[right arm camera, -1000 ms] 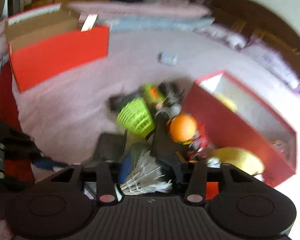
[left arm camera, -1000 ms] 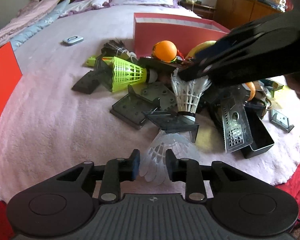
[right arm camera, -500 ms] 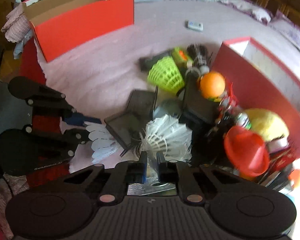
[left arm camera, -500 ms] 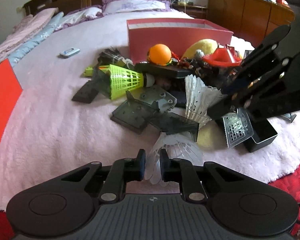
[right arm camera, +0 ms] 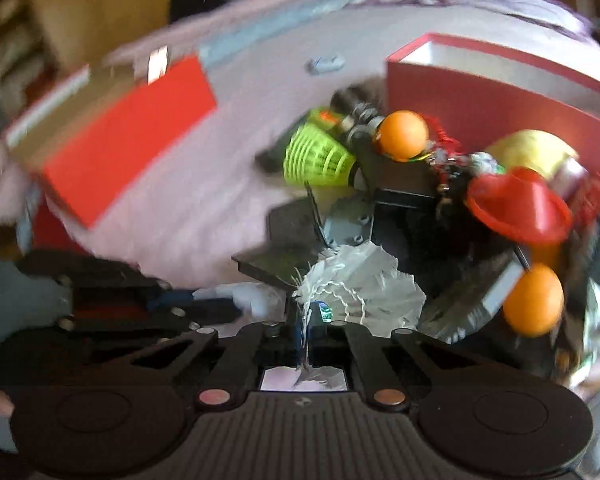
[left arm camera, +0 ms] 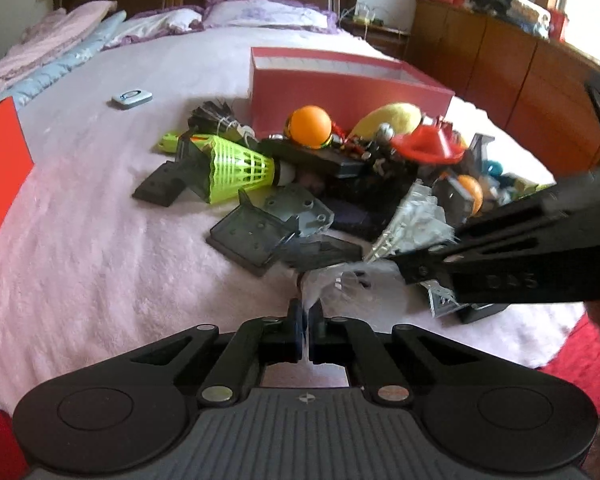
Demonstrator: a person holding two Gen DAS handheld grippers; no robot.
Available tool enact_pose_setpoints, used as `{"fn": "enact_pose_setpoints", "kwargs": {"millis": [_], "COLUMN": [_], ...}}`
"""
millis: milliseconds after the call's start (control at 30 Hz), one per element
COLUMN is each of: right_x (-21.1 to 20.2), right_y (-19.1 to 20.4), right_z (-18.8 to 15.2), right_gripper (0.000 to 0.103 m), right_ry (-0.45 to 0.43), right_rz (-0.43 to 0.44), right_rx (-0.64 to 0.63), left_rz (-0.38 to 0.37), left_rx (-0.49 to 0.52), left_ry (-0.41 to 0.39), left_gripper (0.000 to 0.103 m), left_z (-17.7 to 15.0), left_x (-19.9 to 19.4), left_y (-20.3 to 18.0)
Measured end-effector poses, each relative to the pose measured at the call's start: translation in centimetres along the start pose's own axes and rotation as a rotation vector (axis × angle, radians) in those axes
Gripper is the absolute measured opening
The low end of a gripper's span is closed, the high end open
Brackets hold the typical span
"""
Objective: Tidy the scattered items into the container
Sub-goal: 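Grasp white shuttlecock with right tool while left tool holds its shuttlecock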
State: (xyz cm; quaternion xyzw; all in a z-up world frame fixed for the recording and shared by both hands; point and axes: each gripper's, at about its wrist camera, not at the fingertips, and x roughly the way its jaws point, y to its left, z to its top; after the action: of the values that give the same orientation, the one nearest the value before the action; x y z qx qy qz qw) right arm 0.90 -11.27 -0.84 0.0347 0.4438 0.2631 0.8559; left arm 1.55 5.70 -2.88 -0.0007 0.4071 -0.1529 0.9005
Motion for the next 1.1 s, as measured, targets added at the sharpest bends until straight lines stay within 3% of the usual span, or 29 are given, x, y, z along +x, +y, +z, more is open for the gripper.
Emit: {"fn": "enact_pose_setpoints", "kwargs": {"millis": [167,433,633,833,1100], "right_x": [-2.7,-2.9,-2.2,-4.1,-6.4], "right_y": [-0.2,-0.3,-0.3,-1.2,-2.0], "right_z": [-2.0,-4.0,-5.3,-5.4,-4.7], "right_gripper": [0.003,0.004,0.004,0.004,0.004], "right_ry": [-0.099,-0.086,-0.059,-0.134,-0.235], "right_rz": [0.064,0.075,0.064,0.168,0.25], "right_rx": [0.161,0.211,0.237,0.314,0.364], "left_rz": [-0.007,0.005,-0.011,-0.066,-0.078], "left_rx": [-0.011,0.003,0.025,-0.053,-0.063], "left_ry": [0.001,0.108,0.081,0.011,-0.048], "left_gripper": [0.005,0.015,0.008,0.007,0.007], "left_z": [0.2,-1.3,-1.2,0.1,1.8], "left_x": [-0.6,2.2,1.3,-1.7,-3.7], "left_y": [-0.2,-0.5,-0.8,-0.1,-0.3]}}
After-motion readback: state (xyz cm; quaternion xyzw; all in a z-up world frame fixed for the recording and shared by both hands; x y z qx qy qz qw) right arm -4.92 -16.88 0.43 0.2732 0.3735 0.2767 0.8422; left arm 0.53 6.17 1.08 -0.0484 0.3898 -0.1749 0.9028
